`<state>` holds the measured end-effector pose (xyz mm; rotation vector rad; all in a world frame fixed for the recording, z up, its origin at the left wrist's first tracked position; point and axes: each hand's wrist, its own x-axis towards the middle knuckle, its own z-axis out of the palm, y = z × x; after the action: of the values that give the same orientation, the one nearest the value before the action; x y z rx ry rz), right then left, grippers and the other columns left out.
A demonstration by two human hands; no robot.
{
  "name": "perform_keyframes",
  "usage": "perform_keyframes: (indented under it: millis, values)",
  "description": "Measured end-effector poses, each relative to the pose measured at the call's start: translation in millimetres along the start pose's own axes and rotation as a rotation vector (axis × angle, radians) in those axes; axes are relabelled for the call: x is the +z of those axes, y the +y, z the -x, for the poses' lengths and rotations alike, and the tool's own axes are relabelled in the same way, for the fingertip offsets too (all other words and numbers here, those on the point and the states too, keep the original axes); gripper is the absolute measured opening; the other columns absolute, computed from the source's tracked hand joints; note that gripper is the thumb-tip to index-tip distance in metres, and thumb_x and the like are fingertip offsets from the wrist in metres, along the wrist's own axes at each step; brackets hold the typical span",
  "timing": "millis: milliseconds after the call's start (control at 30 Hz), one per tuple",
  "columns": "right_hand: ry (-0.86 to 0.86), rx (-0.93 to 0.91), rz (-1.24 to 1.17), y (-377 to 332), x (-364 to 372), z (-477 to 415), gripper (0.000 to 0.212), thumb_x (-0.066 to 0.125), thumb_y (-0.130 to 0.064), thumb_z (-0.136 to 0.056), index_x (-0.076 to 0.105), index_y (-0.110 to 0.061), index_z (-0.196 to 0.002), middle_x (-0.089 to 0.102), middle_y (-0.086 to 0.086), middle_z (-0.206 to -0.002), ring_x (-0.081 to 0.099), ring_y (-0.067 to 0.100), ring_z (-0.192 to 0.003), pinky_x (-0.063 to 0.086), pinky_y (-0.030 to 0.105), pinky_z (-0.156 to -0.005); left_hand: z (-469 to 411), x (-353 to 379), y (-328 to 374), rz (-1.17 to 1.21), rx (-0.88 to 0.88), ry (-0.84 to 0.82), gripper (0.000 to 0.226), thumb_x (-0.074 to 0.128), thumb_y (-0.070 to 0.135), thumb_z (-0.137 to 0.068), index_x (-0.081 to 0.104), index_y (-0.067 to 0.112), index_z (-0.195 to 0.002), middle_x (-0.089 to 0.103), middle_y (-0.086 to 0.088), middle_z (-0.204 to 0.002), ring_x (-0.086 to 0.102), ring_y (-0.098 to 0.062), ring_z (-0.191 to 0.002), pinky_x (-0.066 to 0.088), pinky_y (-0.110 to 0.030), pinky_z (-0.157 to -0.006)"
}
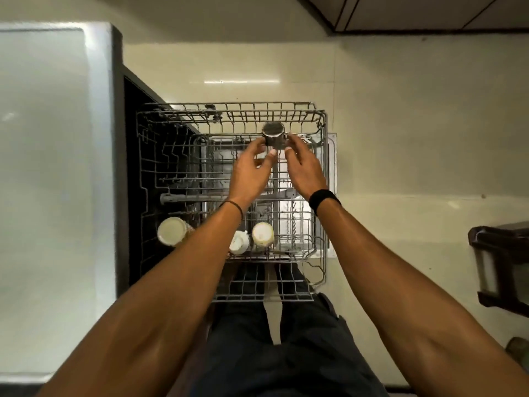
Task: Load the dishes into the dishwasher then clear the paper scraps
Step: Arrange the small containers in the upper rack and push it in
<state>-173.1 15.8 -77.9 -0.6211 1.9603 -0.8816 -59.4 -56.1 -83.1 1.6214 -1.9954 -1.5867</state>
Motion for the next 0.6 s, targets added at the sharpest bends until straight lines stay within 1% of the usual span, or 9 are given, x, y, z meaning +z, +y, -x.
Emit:
perform_keyframes:
  millis: [100, 167, 200, 233, 300, 367, 433, 533, 600]
  values:
    - [-0.013, -0.017, -0.063, -11.5, -2.0, 36.4, 0.044, 0.038, -0.031, -0.11, 0.039, -0.027, -0.154, 0.047, 0.004, -0.154, 0.047, 0.02, -0.137, 0.035, 0.03, -0.102, 41.3, -10.0, 10.5, 0.103, -0.004, 0.033, 0.047, 0.051, 0.049, -0.103, 0.051, 0.028, -0.145, 0.062, 0.004, -0.138, 0.061, -0.015, -0.121, 0.052, -0.048, -0.105]
    - [-0.029, -0.042, -0.114, -16.7, -0.4, 61.8, 0.044, 0.039, -0.033, -0.109, 0.042, -0.026, -0.153, 0.05, 0.005, -0.152, 0.049, 0.02, -0.136, 0.037, 0.034, -0.11, 69.5, -17.2, 12.4, 0.162, -0.005, 0.091, 0.05, 0.048, 0.06, -0.099, 0.054, 0.034, -0.141, 0.065, 0.006, -0.133, 0.065, -0.014, -0.118, 0.055, -0.049, -0.101]
    - [-0.034, -0.05, -0.143, -18.0, 1.3, 73.2, 0.044, 0.04, -0.034, -0.108, 0.044, -0.025, -0.152, 0.053, 0.004, -0.149, 0.052, 0.019, -0.134, 0.04, 0.039, -0.113, 83.1, -21.0, 12.9, 0.194, 0.002, 0.116, 0.05, 0.047, 0.061, -0.1, 0.054, 0.034, -0.141, 0.065, 0.007, -0.132, 0.067, -0.011, -0.114, 0.056, -0.047, -0.099]
    - [-0.038, -0.061, -0.164, -18.7, 2.9, 83.0, 0.045, 0.041, -0.036, -0.107, 0.045, -0.025, -0.151, 0.056, 0.004, -0.147, 0.056, 0.018, -0.131, 0.044, 0.045, -0.113, 96.0, -25.5, 14.6, 0.23, 0.011, 0.136, 0.048, 0.046, 0.057, -0.102, 0.053, 0.031, -0.142, 0.066, 0.006, -0.131, 0.069, -0.009, -0.11, 0.057, -0.045, -0.097]
    - [-0.054, -0.069, -0.199, -20.3, 6.2, 98.7, 0.045, 0.042, -0.04, -0.107, 0.046, -0.028, -0.149, 0.06, 0.001, -0.142, 0.064, 0.015, -0.12, 0.049, 0.049, -0.107, 118.1, -34.8, 18.2, 0.322, 0.02, 0.19, 0.043, 0.045, 0.044, -0.107, 0.053, 0.023, -0.144, 0.066, 0.001, -0.131, 0.071, -0.007, -0.105, 0.059, -0.04, -0.094]
    - [-0.07, -0.092, -0.232, -25.8, 11.7, 115.4, 0.042, 0.043, -0.042, -0.107, 0.048, -0.029, -0.147, 0.065, -0.004, -0.133, 0.068, 0.011, -0.11, 0.053, 0.05, -0.102, 139.4, -46.4, 13.9, 0.403, 0.028, 0.256, 0.04, 0.045, 0.038, -0.109, 0.054, 0.02, -0.144, 0.067, -0.002, -0.13, 0.072, -0.011, -0.103, 0.06, -0.035, -0.09]
    - [-0.087, -0.13, -0.256, -35.5, 19.2, 130.0, 0.041, 0.044, -0.042, -0.107, 0.049, -0.028, -0.145, 0.069, -0.008, -0.123, 0.07, 0.01, -0.103, 0.056, 0.047, -0.098, 158.2, -60.5, 5.3, 0.434, 0.055, 0.3, 0.041, 0.044, 0.039, -0.109, 0.054, 0.019, -0.144, 0.067, -0.003, -0.131, 0.072, -0.012, -0.102, 0.06, -0.034, -0.089]
    - [-0.145, -0.206, -0.265, -55.1, 41.8, 156.9, 0.039, 0.046, -0.04, -0.107, 0.052, -0.025, -0.142, 0.071, -0.005, -0.12, 0.071, 0.01, -0.101, 0.057, 0.042, -0.095, 193.1, -89.5, -16.9, 0.444, 0.102, 0.382, 0.042, 0.044, 0.042, -0.108, 0.054, 0.021, -0.144, 0.067, -0.001, -0.129, 0.073, -0.011, -0.1, 0.06, -0.037, -0.091]
    - [-0.206, -0.255, -0.268, -70.2, 61.1, 175.0, 0.034, 0.047, -0.038, -0.107, 0.055, -0.027, -0.138, 0.073, -0.003, -0.118, 0.072, 0.013, -0.101, 0.058, 0.041, -0.093, 217.3, -111.2, -30.2, 0.457, 0.123, 0.452, 0.04, 0.044, 0.041, -0.108, 0.055, 0.022, -0.141, 0.069, 0.0, -0.126, 0.074, -0.011, -0.097, 0.06, -0.039, -0.09]
